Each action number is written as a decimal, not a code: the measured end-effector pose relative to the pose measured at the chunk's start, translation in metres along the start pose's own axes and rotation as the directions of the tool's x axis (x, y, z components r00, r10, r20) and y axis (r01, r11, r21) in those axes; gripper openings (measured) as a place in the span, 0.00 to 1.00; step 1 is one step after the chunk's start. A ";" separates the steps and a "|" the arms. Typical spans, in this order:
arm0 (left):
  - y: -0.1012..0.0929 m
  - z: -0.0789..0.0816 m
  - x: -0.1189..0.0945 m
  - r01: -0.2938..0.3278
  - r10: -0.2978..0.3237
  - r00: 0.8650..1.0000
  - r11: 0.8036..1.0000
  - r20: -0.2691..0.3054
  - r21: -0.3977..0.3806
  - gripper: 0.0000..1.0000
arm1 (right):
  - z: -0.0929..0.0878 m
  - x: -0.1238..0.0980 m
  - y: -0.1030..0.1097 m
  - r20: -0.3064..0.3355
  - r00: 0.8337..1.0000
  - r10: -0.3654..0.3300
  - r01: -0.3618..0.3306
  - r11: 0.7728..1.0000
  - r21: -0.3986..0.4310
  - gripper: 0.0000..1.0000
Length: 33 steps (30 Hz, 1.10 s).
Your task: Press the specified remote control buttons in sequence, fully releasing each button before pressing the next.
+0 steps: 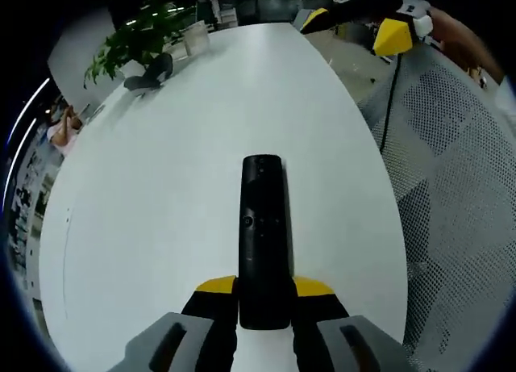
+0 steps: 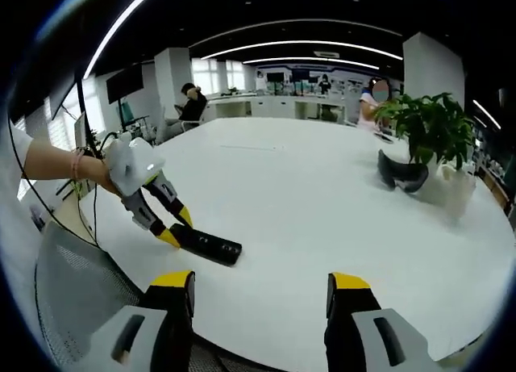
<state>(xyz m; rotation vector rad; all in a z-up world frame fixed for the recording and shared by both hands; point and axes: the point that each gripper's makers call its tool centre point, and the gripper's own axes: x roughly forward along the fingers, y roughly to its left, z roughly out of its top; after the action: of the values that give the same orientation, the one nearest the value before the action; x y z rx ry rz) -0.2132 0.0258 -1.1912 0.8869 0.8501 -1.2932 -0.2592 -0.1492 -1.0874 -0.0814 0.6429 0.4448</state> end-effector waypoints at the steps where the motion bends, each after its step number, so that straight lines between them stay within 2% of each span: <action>1: -0.001 -0.001 -0.001 0.001 -0.001 1.000 1.000 -0.002 -0.001 0.23 | 0.000 0.000 0.001 -0.001 1.000 0.002 -0.002 1.000 -0.002 0.65; 14: -0.023 -0.009 -0.003 0.016 -0.016 1.000 1.000 0.005 0.003 0.23 | -0.012 0.010 0.009 -0.094 0.994 0.055 -0.060 0.997 -0.048 0.61; 20: -0.030 -0.013 -0.005 0.031 -0.031 0.999 0.999 0.011 -0.003 0.23 | -0.012 0.018 0.015 -0.106 0.991 0.086 -0.094 0.993 -0.074 0.58; 33: -0.042 -0.017 -0.008 0.029 -0.029 1.000 1.000 0.008 -0.005 0.23 | -0.019 0.036 0.039 -0.174 0.972 0.161 -0.187 0.971 -0.146 0.54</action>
<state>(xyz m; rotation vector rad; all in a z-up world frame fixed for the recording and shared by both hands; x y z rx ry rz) -0.2558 0.0418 -1.1945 0.8681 0.8626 -1.3182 -0.2614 -0.1046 -1.1216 -0.2183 0.7758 0.6654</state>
